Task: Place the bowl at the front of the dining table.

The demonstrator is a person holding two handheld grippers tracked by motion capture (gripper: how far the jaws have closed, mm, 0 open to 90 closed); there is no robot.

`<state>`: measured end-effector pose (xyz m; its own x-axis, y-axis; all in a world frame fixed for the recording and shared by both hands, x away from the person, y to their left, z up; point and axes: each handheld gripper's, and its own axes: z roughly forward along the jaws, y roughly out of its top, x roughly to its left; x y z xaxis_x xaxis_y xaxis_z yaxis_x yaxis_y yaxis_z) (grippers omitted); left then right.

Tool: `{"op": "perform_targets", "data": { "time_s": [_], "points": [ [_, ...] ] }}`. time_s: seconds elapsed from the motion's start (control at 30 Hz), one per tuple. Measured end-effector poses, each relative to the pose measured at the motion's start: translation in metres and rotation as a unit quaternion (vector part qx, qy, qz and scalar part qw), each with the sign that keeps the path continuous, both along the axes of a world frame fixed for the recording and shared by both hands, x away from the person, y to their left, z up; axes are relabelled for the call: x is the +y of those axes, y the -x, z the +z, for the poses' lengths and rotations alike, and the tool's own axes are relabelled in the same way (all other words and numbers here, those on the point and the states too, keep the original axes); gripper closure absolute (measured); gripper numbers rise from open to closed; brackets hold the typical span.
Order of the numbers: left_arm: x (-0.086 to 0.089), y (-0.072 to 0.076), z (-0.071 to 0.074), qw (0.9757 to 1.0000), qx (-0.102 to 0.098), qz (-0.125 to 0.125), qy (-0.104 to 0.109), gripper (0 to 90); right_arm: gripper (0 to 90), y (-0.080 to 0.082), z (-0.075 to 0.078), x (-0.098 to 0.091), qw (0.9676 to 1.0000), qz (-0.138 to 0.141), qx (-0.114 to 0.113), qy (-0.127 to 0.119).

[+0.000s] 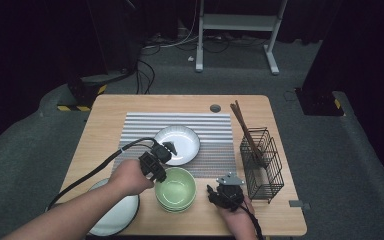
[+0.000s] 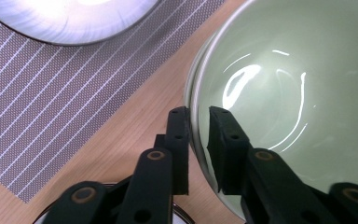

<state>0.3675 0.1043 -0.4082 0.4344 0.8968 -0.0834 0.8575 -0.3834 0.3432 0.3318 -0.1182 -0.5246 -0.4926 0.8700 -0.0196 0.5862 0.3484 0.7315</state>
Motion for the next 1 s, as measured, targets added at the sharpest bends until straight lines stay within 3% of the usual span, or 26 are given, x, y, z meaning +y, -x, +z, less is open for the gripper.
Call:
{"op": "perform_targets", "data": {
  "time_s": [0.17, 0.3, 0.4, 0.47, 0.67, 0.77, 0.87, 1.0],
  "points": [
    [-0.001, 0.002, -0.008, 0.9999, 0.002, -0.004, -0.012, 73.1, 37.3, 0.000, 0.000, 0.000, 1.0000, 0.000, 0.000, 0.000],
    [-0.002, 0.002, -0.009, 0.9999, -0.009, 0.006, -0.007, 76.4, 37.3, 0.000, 0.000, 0.000, 1.0000, 0.000, 0.000, 0.000],
    [-0.002, 0.001, -0.001, 0.9999, -0.011, -0.002, -0.006, 81.8, 37.3, 0.000, 0.000, 0.000, 1.0000, 0.000, 0.000, 0.000],
    [-0.005, 0.002, -0.002, 0.9997, -0.025, 0.007, -0.003, 82.3, 37.3, 0.000, 0.000, 0.000, 1.0000, 0.000, 0.000, 0.000],
    [-0.006, 0.000, 0.003, 0.9996, -0.028, 0.006, -0.004, 84.1, 37.3, 0.000, 0.000, 0.000, 1.0000, -0.001, 0.000, -0.001],
    [-0.009, 0.000, 0.004, 0.9990, -0.042, 0.010, 0.004, 85.3, 37.3, 0.000, 0.000, 0.000, 1.0000, -0.001, 0.000, -0.002],
    [-0.010, 0.001, 0.007, 0.9989, -0.047, -0.005, 0.000, 85.5, 37.3, 0.000, 0.000, 0.000, 1.0000, -0.001, 0.000, -0.002],
    [-0.009, 0.001, 0.007, 0.9985, -0.053, 0.005, 0.013, 85.5, 37.3, 0.000, 0.000, 0.000, 1.0000, -0.001, 0.000, -0.002]
  ]
}}
